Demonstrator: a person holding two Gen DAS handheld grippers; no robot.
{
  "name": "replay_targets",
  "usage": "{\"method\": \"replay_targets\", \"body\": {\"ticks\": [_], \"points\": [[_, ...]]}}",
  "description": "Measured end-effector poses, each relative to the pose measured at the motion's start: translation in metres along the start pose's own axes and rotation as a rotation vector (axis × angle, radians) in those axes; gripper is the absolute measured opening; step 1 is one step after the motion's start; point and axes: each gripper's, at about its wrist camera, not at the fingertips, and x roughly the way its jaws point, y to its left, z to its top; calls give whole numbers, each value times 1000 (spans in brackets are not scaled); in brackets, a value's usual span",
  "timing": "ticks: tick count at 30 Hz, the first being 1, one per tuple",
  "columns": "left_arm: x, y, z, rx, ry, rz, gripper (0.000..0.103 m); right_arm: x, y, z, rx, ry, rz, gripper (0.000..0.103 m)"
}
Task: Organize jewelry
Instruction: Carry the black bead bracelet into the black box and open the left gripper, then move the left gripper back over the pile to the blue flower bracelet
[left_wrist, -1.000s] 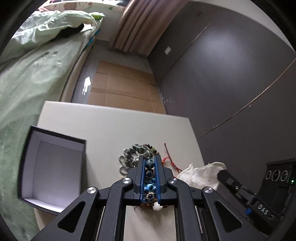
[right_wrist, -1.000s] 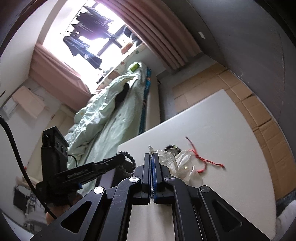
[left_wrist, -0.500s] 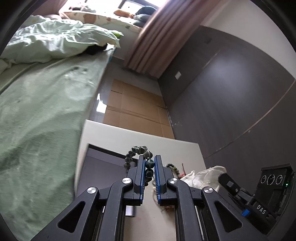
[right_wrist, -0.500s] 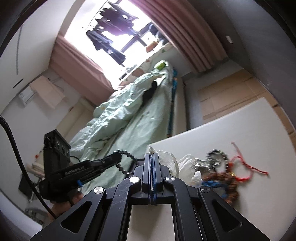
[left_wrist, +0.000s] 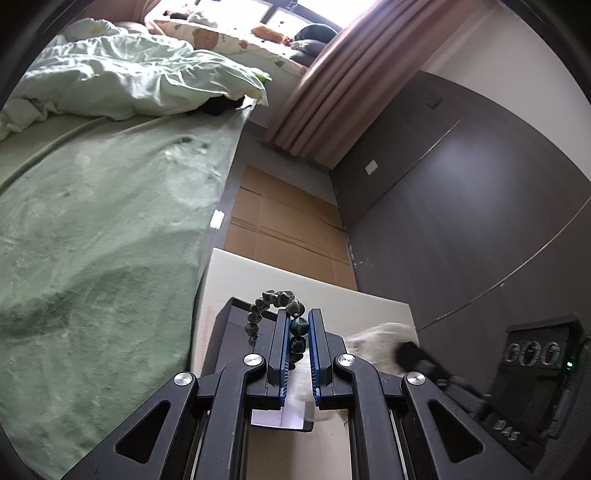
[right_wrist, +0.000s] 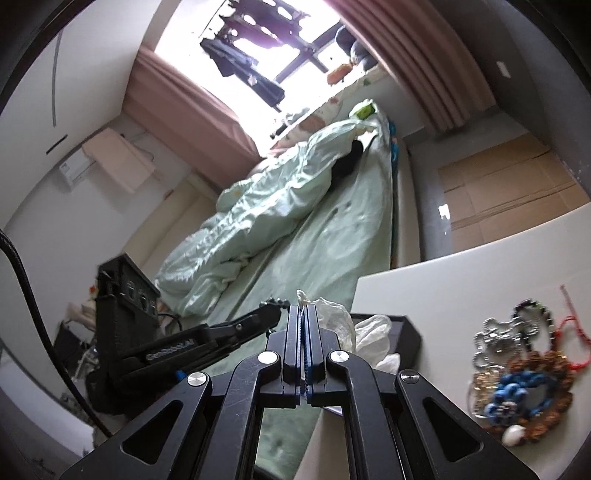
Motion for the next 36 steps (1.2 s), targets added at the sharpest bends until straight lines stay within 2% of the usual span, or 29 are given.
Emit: {"method": "replay_targets", "body": {"ticks": [3,4,6,7,8,12,15,17,19,20,23,27,36], "points": [[0,2,-1,-6,9,-6,10,24,-5,-1,32,70,-8,5],[1,2,-1,-6,15,-7,10,28,-7,-1,43,92,-12,11],[6,0,-3,-1,34,-3,10,32,-14,-4,66,123,-30,41],[9,-1,-4,5,46,4,10,30,-18,-5,78,115,-42,64],[13,-2,-6,10,58,12,10,26,-21,-6,88,99,-52,70],[26,-3,-11,19,102,44,10,8,-34,-5,138,62,-46,70],[36,-4,-15,31,133,90,13,-3,-45,-8,163,48,-95,70],[41,-3,-16,32,145,109,26,-8,-50,-8,179,53,-114,70],[42,-1,-17,21,143,110,68,-13,-55,-9,190,59,-125,70],[40,0,-18,15,129,104,73,-15,-56,-8,189,61,-131,70],[35,-1,-17,9,101,94,74,-26,-60,-7,185,53,-139,70],[37,-9,-21,22,110,84,74,-45,-68,-6,187,38,-170,70],[51,-51,-42,137,146,46,74,-74,-95,-7,197,72,-291,70]]}}
